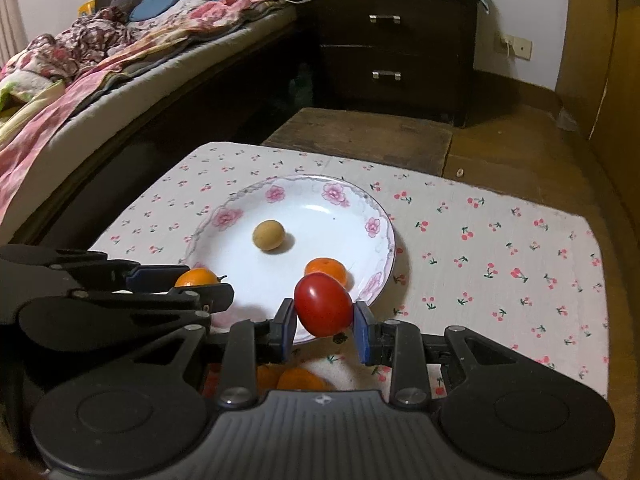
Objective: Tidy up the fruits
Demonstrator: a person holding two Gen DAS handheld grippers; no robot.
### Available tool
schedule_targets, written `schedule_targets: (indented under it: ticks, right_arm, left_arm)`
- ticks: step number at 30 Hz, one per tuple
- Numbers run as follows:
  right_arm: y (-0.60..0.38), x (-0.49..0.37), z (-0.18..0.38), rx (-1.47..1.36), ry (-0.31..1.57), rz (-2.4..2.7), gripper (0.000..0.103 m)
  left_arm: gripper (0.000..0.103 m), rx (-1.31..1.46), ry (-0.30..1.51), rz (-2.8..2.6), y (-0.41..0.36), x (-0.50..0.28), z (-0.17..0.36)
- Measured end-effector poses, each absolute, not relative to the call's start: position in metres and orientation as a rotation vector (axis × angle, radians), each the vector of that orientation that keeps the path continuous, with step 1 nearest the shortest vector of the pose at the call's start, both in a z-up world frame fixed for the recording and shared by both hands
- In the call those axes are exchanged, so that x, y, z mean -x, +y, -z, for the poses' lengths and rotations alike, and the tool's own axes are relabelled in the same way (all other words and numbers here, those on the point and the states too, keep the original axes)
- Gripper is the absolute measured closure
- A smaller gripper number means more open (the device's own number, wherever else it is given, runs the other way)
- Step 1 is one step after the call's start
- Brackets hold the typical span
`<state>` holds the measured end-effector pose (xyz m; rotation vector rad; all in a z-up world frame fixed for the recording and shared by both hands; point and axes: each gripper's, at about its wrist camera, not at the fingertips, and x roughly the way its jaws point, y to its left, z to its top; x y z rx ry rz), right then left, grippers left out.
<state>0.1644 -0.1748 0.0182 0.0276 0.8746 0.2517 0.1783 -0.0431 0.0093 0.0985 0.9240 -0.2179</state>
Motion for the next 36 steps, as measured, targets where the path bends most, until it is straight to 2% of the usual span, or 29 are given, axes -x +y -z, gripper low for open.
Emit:
schedule_targets:
  ticks: [20, 36]
  right_arm:
    - [-0.175, -0.193, 0.003, -0.029, 0.874, -0.283, 0.071]
    - [-0.175, -0.192, -0.007, -0.041, 0.835, -0.273, 0.07]
  left_arm:
    - [0.062, -0.131, 0.951, 0.182, -0.046, -0.2, 0.011]
    - [0.051, -0.145, 0.909, 0.165, -0.044, -0.195, 0.0]
